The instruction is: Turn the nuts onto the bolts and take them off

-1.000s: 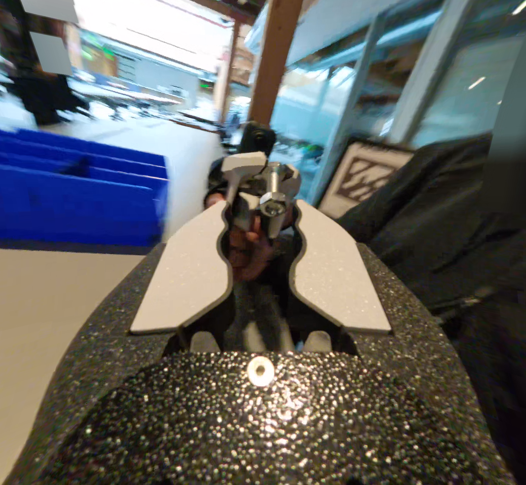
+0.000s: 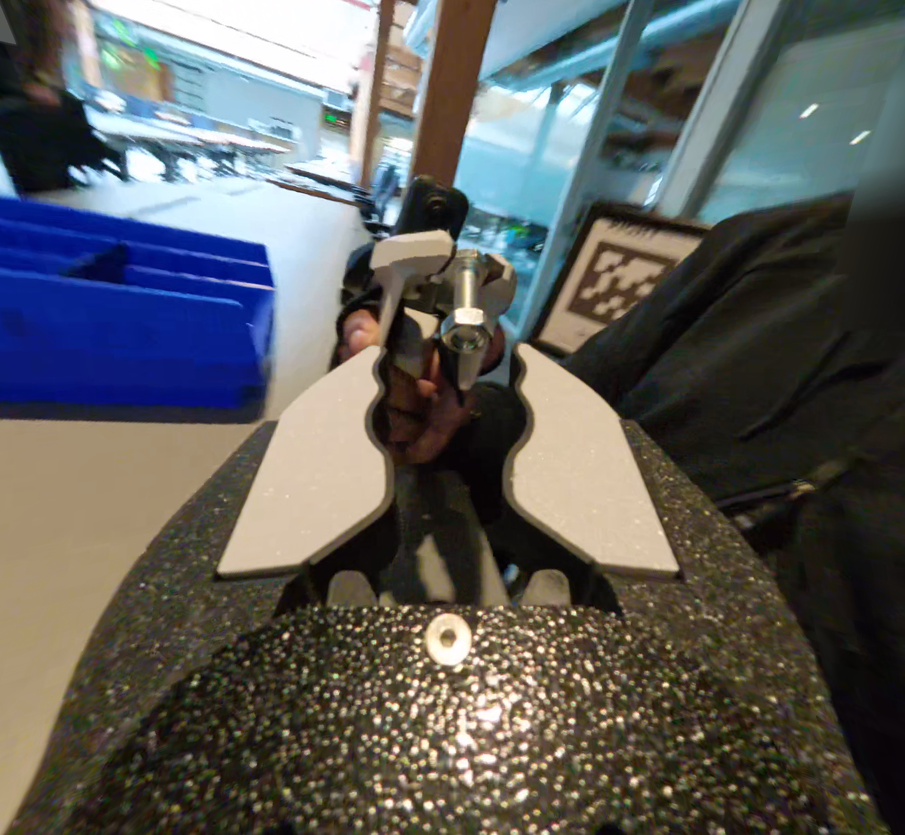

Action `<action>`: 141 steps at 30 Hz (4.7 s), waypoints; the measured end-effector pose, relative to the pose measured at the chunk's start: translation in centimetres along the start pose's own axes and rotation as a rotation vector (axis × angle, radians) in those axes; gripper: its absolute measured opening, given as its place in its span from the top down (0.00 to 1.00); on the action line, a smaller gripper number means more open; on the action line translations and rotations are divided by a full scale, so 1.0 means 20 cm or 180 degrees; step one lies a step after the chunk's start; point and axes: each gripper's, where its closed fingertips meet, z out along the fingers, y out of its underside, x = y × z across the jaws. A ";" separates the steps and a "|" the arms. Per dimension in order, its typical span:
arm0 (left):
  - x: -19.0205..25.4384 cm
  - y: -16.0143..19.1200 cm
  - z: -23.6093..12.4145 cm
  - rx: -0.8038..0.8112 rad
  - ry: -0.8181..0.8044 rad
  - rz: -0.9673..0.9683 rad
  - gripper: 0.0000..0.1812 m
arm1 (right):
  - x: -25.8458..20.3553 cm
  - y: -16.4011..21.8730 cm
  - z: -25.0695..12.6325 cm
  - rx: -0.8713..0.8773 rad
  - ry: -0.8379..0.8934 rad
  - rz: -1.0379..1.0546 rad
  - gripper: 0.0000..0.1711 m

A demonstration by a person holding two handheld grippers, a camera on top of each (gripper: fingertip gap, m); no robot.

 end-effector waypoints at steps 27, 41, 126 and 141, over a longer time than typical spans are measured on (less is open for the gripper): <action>-0.02 -0.01 0.00 0.0093 0.0021 -0.0098 0.73 | 0.00 0.00 0.00 0.0006 -0.0014 0.0015 0.90; 0.03 -0.03 -0.01 -0.0054 -0.0079 0.0500 0.91 | -0.02 0.01 0.01 -0.0029 -0.0048 0.0001 0.90; 0.03 0.02 -0.06 -0.0578 -0.0184 -0.0231 0.90 | -0.02 0.16 -0.01 -0.1346 -0.0039 -0.0714 0.90; 0.04 0.00 -0.05 -0.0461 -0.0167 0.0052 0.80 | -0.01 0.12 -0.01 -0.0884 -0.0007 -0.0703 0.90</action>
